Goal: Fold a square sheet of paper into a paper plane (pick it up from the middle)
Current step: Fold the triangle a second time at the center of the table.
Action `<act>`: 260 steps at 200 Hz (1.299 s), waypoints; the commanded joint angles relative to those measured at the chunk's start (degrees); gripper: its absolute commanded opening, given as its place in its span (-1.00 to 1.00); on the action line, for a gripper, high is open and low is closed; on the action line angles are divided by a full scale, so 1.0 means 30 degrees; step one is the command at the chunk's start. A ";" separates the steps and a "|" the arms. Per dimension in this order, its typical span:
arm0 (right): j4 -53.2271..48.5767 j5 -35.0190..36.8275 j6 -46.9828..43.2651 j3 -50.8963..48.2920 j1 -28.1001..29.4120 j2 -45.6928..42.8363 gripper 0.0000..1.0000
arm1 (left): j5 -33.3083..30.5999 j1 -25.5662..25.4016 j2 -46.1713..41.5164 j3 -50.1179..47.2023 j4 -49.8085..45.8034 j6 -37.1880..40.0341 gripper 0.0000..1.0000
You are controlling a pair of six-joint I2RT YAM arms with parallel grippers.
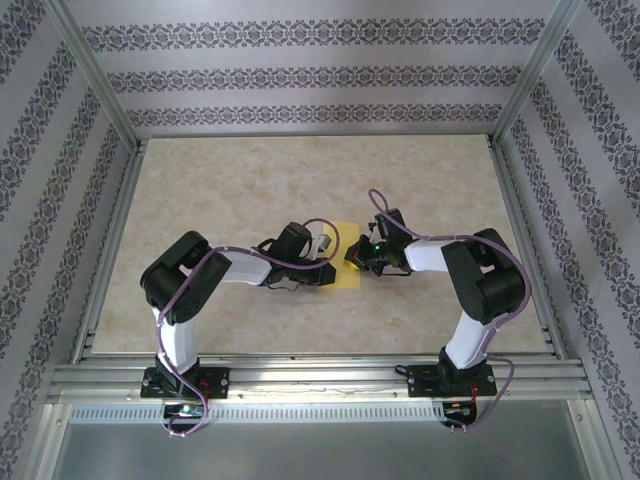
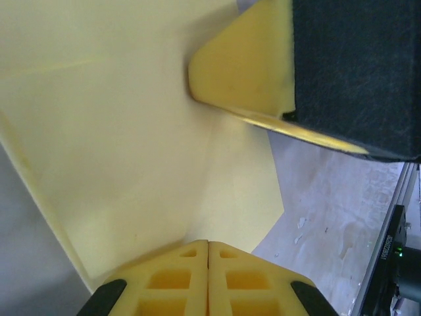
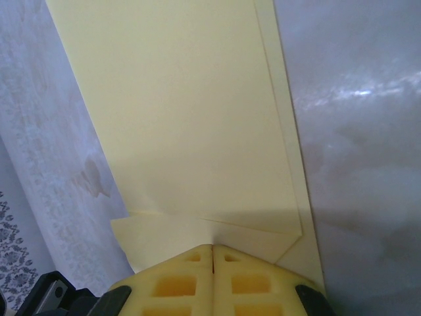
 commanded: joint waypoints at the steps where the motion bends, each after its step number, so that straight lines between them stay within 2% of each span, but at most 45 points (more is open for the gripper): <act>1: -0.1810 0.1252 -0.0435 -0.0284 -0.0047 0.0600 -1.00 | 0.0331 0.0134 -0.0532 -0.0874 -0.2118 0.0064 -0.81; 69: -0.1899 0.1223 -0.0450 -0.0224 -0.0018 0.0486 -1.00 | 0.0048 0.0252 -0.2111 -0.1421 -0.4383 0.1144 -0.81; 99: -0.1848 0.1136 -0.0391 -0.0163 0.0012 0.0529 -1.00 | 0.0816 0.0281 -0.3251 -0.0854 -0.3922 0.0944 -0.83; 124: -0.1848 0.1135 -0.0393 -0.0163 0.0023 0.0455 -1.00 | 0.0584 0.0281 -0.4118 -0.0320 -0.2923 0.0664 -0.85; 184: -0.1767 0.0962 -0.0365 -0.0075 0.0012 0.0490 -1.00 | -0.0332 0.0339 -0.0649 0.2806 -0.4491 0.0998 -0.95; 260: -0.1673 0.0552 -0.0620 0.0186 0.0111 0.0036 -1.00 | -0.1024 0.0339 0.0707 0.1010 -0.4050 0.0984 -1.00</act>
